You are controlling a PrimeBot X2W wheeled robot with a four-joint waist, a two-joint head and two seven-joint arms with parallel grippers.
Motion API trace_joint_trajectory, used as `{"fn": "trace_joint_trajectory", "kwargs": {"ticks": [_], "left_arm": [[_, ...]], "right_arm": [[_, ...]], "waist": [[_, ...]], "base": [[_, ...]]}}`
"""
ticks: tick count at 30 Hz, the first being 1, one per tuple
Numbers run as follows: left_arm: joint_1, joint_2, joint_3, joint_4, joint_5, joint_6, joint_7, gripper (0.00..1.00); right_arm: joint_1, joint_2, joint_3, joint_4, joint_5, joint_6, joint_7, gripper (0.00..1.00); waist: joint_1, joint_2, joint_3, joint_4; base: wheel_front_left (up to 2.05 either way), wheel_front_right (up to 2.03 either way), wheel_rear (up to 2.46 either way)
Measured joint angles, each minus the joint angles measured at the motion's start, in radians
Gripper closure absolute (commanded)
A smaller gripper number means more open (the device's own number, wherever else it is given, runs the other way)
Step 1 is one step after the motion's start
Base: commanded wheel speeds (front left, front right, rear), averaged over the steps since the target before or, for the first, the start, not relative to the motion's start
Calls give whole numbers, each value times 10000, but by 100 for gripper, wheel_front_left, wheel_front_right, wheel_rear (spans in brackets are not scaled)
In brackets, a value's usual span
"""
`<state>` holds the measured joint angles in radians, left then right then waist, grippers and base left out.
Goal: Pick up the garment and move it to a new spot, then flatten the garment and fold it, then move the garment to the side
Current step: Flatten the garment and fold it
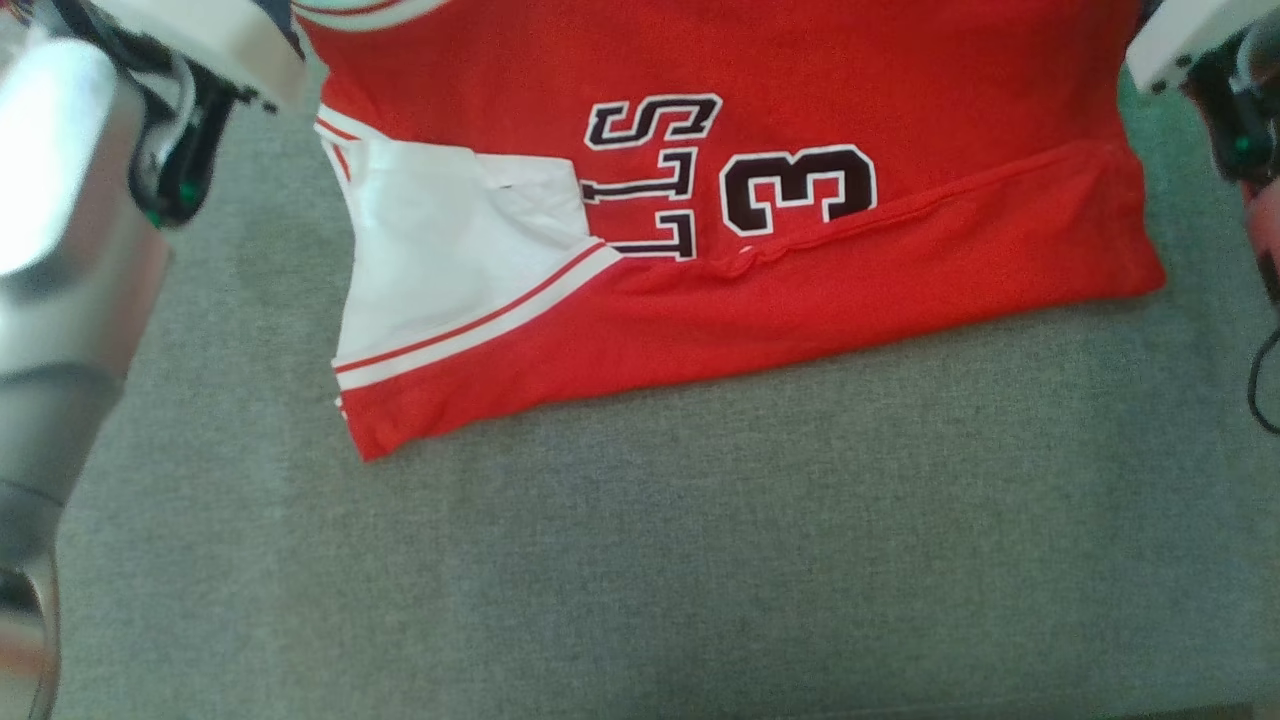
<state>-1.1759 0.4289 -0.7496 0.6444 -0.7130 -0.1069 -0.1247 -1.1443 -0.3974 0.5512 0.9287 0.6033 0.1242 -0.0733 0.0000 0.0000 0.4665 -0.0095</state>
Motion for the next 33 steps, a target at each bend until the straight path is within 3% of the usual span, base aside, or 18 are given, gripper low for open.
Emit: {"fn": "trace_joint_trajectory", "kwargs": {"ticks": [7, 14, 23, 33], "left_arm": [[1322, 368, -422, -723, -591, -174, 326, 100], [3155, 1755, -970, -3202, -1793, -180, 1720, 100], [4637, 2949, -1574, -5053, -2869, -169, 3478, 100], [5070, 3427, -1983, -5916, -3195, 27, 4562, 100]], "right_arm": [[1165, -600, 723, -493, 1264, 0, 445, 100], [2354, -1670, 1789, -1634, 2736, 0, 1707, 100], [3075, -2537, 2815, -2495, 3749, 0, 3039, 100], [3205, -3087, 3655, -3087, 4458, 0, 4031, 100]], "waist": [[-1, 0, -557, 165], [-2, 0, -1268, 338], [-3, 1, -1799, 429], [0, 0, -1862, 308]], "base": [[0, 0, 0], [0, 0, 0], [0, 0, 0], [0, 0, 0]]}}
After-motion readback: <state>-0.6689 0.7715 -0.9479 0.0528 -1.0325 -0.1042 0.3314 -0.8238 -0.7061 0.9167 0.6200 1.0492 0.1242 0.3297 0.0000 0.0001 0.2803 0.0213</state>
